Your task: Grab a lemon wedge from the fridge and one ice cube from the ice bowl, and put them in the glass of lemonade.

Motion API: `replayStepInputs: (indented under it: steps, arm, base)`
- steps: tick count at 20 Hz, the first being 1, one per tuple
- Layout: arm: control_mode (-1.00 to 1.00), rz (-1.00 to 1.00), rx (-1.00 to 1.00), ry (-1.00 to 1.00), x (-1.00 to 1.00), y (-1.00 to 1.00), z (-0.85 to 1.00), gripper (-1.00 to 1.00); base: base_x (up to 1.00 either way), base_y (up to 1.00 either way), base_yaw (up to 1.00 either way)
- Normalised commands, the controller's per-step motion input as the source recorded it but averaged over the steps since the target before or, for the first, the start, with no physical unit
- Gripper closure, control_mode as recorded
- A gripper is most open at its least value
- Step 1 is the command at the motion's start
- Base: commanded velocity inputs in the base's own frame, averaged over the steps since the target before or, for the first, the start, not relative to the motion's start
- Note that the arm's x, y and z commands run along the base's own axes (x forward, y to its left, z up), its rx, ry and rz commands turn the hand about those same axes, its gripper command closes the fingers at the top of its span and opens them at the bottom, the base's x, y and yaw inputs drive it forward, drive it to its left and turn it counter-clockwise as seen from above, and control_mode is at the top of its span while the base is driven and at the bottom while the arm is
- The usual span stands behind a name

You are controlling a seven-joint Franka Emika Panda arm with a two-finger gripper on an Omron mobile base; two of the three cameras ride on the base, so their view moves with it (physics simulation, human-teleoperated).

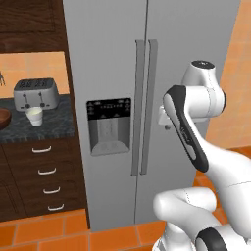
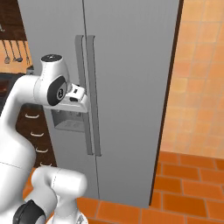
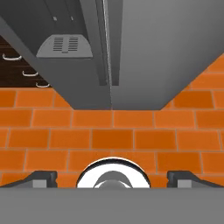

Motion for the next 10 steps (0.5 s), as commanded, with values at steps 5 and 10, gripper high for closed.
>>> replayStepInputs:
  steps: [5, 10]
  arm:
    - [1.00, 0.00, 0.00, 0.00, 0.00, 0.00, 0.00, -1.00]
    - [-1.00, -0.05, -0.01, -0.06, 0.08, 0.09, -0.15, -1.00]
  base:
    - [-0.28, 0.47, 0.00]
    - [0.00, 0.00, 0.00]
